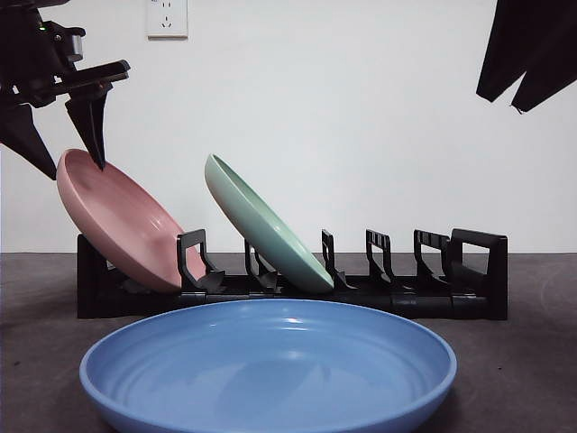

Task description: Place the plate

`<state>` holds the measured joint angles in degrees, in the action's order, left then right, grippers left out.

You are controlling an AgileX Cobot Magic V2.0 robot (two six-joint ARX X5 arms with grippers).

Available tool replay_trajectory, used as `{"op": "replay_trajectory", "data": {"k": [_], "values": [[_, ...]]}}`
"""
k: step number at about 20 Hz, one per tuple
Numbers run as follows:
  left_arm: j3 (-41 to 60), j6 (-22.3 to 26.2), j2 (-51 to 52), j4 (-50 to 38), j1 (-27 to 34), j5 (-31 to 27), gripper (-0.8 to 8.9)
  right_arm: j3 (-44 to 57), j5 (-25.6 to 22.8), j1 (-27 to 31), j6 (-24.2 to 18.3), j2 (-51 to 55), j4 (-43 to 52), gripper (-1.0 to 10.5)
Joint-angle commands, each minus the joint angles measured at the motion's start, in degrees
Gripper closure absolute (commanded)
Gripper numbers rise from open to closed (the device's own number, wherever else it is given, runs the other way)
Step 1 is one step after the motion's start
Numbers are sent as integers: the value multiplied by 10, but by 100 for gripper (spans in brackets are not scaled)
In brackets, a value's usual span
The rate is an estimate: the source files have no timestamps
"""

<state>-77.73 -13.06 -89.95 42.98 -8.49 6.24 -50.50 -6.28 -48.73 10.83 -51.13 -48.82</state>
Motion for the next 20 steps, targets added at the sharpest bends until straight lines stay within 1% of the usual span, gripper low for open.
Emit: {"op": "replay_trajectory", "data": {"k": [1,5,7,9,10,13,20], "values": [[-15,6,-6,-5,-2,-3,646,-8,-13,-5,8,-4,3,731],[-16,6,-6,-2,-2,-3,751,-8,-13,-5,8,-4,3,731],[-19,7,-5,5,-2,-3,764,-8,-13,-5,8,-4,3,731],[-27,27,-5,16,-1,-10,769,-8,-13,-5,7,-4,3,731],[-36,39,-5,28,-1,-28,801,-8,-13,-5,7,-4,3,731],[-72,61,-5,71,0,-75,799,-8,-13,-5,7,-4,3,731],[-164,79,-2,183,10,-134,799,-8,-13,-5,7,-4,3,731]]}}
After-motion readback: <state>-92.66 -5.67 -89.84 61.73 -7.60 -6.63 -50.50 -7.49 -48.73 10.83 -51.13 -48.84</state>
